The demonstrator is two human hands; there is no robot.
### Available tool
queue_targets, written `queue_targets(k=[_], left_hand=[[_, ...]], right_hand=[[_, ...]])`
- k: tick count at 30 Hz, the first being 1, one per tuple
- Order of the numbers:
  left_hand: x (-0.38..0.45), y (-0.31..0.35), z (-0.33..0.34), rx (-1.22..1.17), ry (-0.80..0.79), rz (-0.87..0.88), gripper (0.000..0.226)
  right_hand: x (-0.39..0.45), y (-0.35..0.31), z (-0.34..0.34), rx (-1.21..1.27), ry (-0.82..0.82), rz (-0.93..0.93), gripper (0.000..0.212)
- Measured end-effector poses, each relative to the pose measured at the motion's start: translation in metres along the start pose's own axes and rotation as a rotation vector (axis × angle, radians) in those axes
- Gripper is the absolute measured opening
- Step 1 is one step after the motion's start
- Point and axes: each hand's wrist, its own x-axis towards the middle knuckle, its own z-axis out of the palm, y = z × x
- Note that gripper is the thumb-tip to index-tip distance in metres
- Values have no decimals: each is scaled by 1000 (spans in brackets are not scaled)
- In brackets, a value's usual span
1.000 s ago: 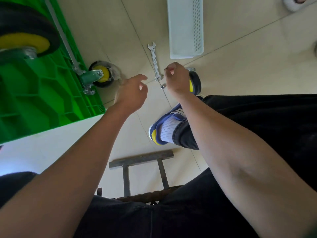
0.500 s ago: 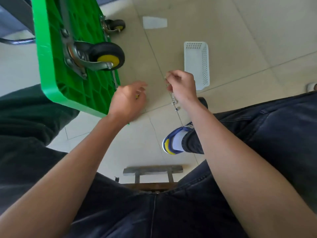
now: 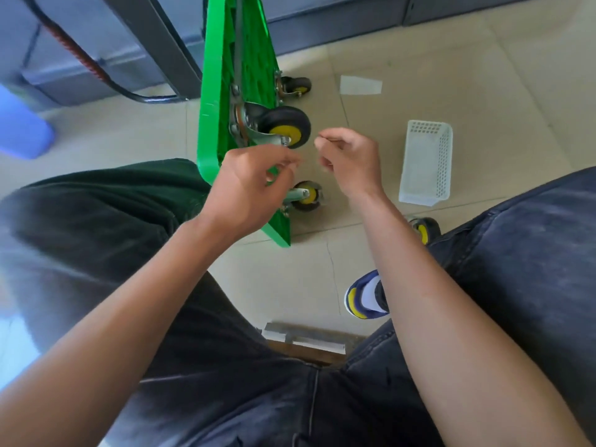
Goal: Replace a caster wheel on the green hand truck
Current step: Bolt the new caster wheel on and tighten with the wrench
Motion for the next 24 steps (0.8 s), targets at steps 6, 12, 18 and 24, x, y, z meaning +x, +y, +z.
queue_targets(k=[6, 12, 18, 24], left_hand=[[22, -8, -39, 115, 112, 45, 19], [38, -44, -51, 276, 42, -147, 27], [42, -53, -45, 205, -44, -389, 41], [64, -58, -44, 150, -34, -483, 42]], right_hand=[[-4, -12, 31, -1, -92, -14, 16], [-2, -3, 63, -51, -102, -25, 12], [1, 4, 80, -94, -81, -67, 10], [3, 12, 90, -133, -64, -95, 13]])
